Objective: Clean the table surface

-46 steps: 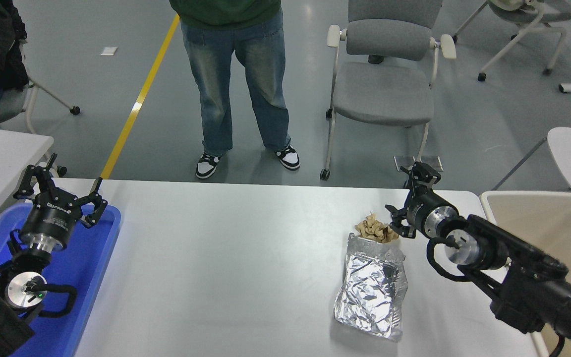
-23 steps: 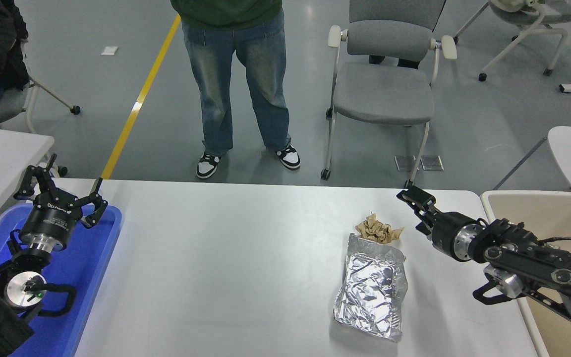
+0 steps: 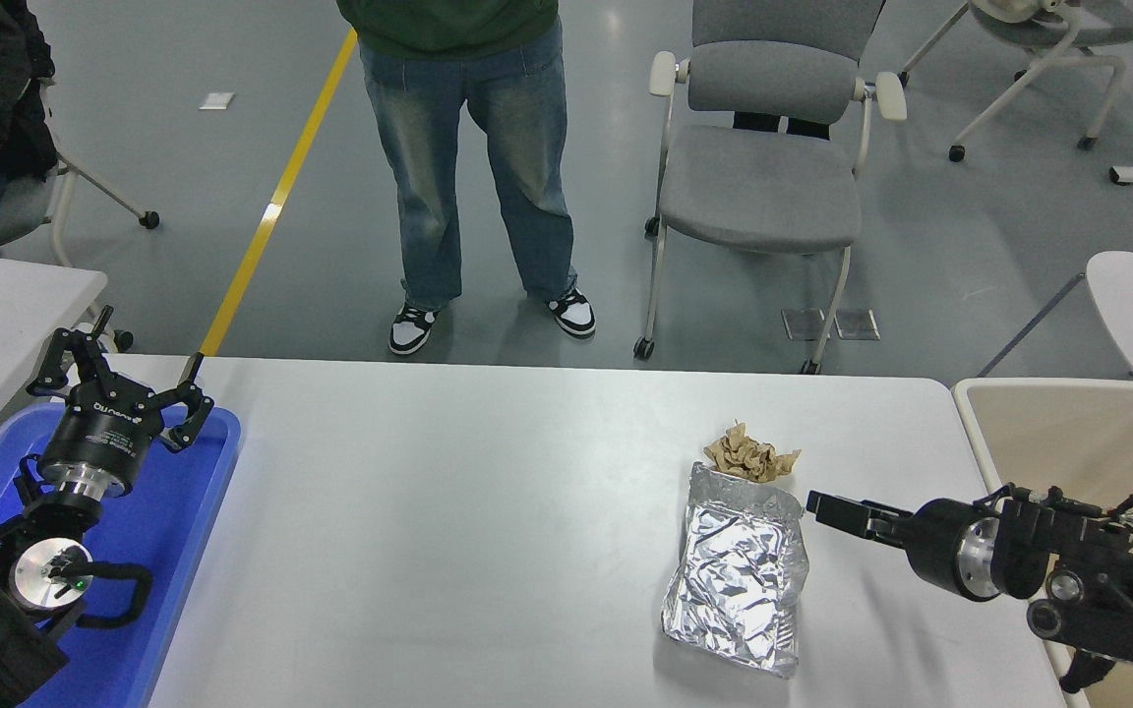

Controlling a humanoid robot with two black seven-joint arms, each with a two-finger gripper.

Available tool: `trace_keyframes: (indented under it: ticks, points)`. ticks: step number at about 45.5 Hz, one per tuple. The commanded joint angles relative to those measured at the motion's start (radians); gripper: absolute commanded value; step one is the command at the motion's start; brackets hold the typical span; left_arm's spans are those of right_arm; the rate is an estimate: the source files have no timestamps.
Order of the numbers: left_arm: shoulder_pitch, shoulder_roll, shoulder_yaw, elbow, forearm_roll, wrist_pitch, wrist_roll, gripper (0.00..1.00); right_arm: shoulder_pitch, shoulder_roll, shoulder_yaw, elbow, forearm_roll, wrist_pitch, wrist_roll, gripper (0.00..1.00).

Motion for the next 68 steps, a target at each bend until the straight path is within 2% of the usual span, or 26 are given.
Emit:
trace_keyframes:
  ticks: [1, 32, 36, 40, 45, 49, 54, 68]
  points:
    - [0.0, 0.0, 0.0, 0.0, 0.0, 0.0, 0.0, 1.0, 0.006, 0.039, -0.053, 0.015, -0.013, 0.009, -0.014, 0.99]
    - [0.0, 0.0, 0.0, 0.0, 0.0, 0.0, 0.0, 1.0, -0.051, 0.22, -0.042, -0.149, 0.047, 0.049, -0.08, 0.99]
    - [0.0, 0.0, 0.0, 0.0, 0.0, 0.0, 0.0, 1.0, -0.058, 0.243, -0.042, -0.181, 0.047, 0.051, -0.088, 0.96]
    - [0.0, 0.0, 0.0, 0.0, 0.0, 0.0, 0.0, 1.0, -0.06, 0.26, -0.042, -0.212, 0.047, 0.063, -0.089, 0.87]
    - [0.0, 0.0, 0.0, 0.0, 0.0, 0.0, 0.0, 1.0, -0.058, 0.271, -0.039, -0.219, 0.047, 0.095, -0.1, 0.66]
    - [0.0, 0.0, 0.0, 0.0, 0.0, 0.0, 0.0, 1.0, -0.055, 0.272, -0.032, -0.213, 0.056, 0.123, -0.111, 0.42]
    - [0.0, 0.0, 0.0, 0.0, 0.0, 0.0, 0.0, 1.0, -0.046, 0.271, -0.032, -0.204, 0.104, 0.167, -0.111, 0.01]
    - [0.0, 0.0, 0.0, 0.0, 0.0, 0.0, 0.0, 1.0, 0.032, 0.206, -0.032, -0.114, 0.188, 0.195, -0.111, 0.0]
